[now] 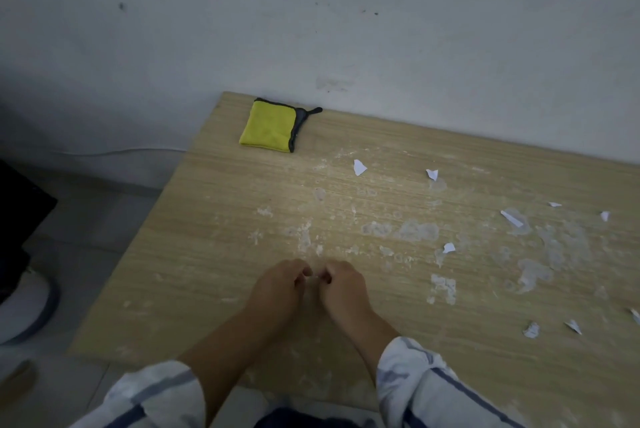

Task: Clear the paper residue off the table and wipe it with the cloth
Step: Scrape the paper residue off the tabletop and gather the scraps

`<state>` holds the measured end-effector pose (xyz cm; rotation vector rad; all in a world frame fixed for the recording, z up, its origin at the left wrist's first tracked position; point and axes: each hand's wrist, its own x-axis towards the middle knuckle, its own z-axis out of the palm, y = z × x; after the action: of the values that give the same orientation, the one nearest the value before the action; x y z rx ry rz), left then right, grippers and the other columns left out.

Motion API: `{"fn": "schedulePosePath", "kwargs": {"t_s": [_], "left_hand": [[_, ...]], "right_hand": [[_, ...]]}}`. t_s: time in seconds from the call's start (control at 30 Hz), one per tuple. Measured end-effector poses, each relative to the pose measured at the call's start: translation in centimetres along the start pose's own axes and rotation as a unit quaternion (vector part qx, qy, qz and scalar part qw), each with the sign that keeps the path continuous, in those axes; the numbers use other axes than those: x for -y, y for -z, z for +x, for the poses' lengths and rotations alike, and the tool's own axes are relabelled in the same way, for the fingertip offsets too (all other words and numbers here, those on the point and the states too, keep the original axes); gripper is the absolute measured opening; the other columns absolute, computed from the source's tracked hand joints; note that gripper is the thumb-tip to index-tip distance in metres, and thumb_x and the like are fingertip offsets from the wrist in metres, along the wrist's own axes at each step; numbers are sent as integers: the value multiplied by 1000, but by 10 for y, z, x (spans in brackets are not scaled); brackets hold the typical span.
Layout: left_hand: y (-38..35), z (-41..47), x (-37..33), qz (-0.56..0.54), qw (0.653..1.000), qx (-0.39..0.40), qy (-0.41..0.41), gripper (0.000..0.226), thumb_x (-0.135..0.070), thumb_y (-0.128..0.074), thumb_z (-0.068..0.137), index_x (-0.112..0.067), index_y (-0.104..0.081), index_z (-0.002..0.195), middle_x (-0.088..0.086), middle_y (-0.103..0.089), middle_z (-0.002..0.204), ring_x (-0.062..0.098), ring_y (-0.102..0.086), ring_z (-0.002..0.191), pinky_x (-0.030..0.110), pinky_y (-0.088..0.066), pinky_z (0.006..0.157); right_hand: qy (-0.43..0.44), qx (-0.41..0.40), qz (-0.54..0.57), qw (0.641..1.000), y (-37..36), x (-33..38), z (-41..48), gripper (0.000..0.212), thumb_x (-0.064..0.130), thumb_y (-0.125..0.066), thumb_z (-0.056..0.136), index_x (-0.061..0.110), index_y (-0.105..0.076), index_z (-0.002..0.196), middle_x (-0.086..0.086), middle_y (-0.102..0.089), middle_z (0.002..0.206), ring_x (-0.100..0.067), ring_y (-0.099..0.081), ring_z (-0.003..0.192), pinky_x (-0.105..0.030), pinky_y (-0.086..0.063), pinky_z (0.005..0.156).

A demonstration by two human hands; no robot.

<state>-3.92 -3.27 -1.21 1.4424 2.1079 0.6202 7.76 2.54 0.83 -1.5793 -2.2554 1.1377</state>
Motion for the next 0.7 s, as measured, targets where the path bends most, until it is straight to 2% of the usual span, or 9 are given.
{"fn": "schedulePosePath", "kwargs": {"t_s": [0.1, 0.17, 0.27, 0.33, 0.4, 0.47, 0.57, 0.63, 0.7], "left_hand": [[-4, -6, -3, -18, 1000, -2, 8, 11, -17, -53, 90, -17, -63, 86, -1, -58, 84, 16, -51, 80, 23, -28, 66], [-7, -8, -5, -24, 1000, -3, 1, 14, -16, -51, 91, -18, -64, 92, 0, -61, 89, 11, -48, 79, 23, -28, 65], [-11, -11, -3, -46, 999, -13, 3, 13, -14, -51, 91, -17, -62, 96, 0, -57, 93, 14, -50, 82, 23, -31, 66], [-10, -11, -1, -66, 998, -20, 8, 11, -17, -52, 92, -14, -60, 99, -2, -51, 94, 16, -51, 84, 24, -34, 68], [-6, -10, -2, -69, 998, -9, -1, 15, -19, -52, 93, -13, -59, 105, 0, -52, 98, 16, -53, 88, 24, -38, 72], [-1, -8, -3, -64, 998, 2, -21, 24, -15, -52, 91, -10, -57, 114, 3, -55, 108, 18, -55, 96, 23, -39, 78], [3, 2, -10, -41, 997, -20, -63, 34, -8, -51, 85, -6, -56, 119, 8, -55, 116, 21, -52, 105, 21, -37, 85], [-1, 15, -19, -15, 996, -31, -82, 36, -8, -48, 83, -6, -58, 117, 10, -56, 116, 25, -51, 107, 29, -41, 91], [-8, 32, -34, 12, 996, -28, -85, 37, -10, -48, 84, -9, -56, 120, 8, -53, 122, 24, -49, 113, 34, -41, 97]], "right_hand": [[2, 4, -37, 999, -7, 1, -1, 21, 14, -45, 93, 7, -66, 96, -7, -54, 97, -15, -43, 77, -21, -33, 67], [8, 9, -52, 999, -10, 2, -3, 24, 17, -44, 96, 7, -66, 98, -11, -54, 102, -15, -41, 75, -20, -30, 69], [0, 10, -65, 998, -12, 2, -5, 25, 19, -43, 96, 8, -65, 95, -7, -44, 94, -9, -37, 63, -21, -30, 68], [-2, 17, -80, 997, -12, 2, -6, 23, 20, -44, 95, 10, -64, 95, -3, -40, 93, -9, -38, 62, -23, -32, 68], [1, 32, -90, 995, -11, 2, -6, 21, 21, -47, 94, 11, -63, 102, -5, -45, 98, -16, -45, 71, -24, -35, 70], [-2, 38, -82, 996, -6, 0, -7, 26, 22, -52, 90, 12, -60, 112, -8, -50, 110, -23, -54, 89, -26, -40, 75], [-13, 11, -55, 998, 9, -8, -5, 40, 23, -53, 90, 11, -51, 128, -11, -51, 127, -29, -52, 114, -31, -41, 93], [-13, 2, -49, 999, 20, -15, -4, 39, 25, -47, 91, 9, -54, 126, -14, -53, 124, -30, -53, 110, -29, -41, 90], [-12, -13, -46, 999, 31, -26, -1, 43, 28, -41, 87, 5, -61, 118, -16, -57, 113, -30, -55, 100, -25, -38, 80]]}}
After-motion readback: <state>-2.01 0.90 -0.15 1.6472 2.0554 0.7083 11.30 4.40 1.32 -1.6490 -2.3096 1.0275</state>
